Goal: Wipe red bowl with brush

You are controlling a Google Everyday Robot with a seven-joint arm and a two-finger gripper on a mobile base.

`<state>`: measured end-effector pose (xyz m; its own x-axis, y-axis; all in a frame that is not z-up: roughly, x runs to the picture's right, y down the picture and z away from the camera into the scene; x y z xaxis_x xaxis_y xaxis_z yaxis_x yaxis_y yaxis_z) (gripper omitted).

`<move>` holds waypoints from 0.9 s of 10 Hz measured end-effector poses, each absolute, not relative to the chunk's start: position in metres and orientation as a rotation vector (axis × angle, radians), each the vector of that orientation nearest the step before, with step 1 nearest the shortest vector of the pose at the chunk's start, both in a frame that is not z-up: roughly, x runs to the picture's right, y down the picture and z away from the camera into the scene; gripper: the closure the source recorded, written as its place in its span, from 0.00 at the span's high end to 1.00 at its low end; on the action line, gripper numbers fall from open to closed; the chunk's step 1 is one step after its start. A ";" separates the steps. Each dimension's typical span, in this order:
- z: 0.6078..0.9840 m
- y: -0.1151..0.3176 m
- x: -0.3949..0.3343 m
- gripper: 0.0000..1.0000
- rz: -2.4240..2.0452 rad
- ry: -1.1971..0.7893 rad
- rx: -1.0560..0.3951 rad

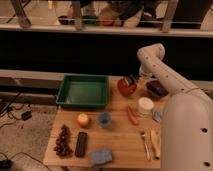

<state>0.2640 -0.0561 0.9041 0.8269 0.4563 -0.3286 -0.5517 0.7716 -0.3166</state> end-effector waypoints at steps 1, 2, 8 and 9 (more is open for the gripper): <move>0.904 -0.056 0.264 0.00 0.558 0.236 -0.416; 0.904 -0.054 0.267 0.00 0.563 0.240 -0.417; 0.896 -0.045 0.286 0.00 0.570 0.263 -0.418; 0.896 -0.044 0.283 0.00 0.566 0.259 -0.420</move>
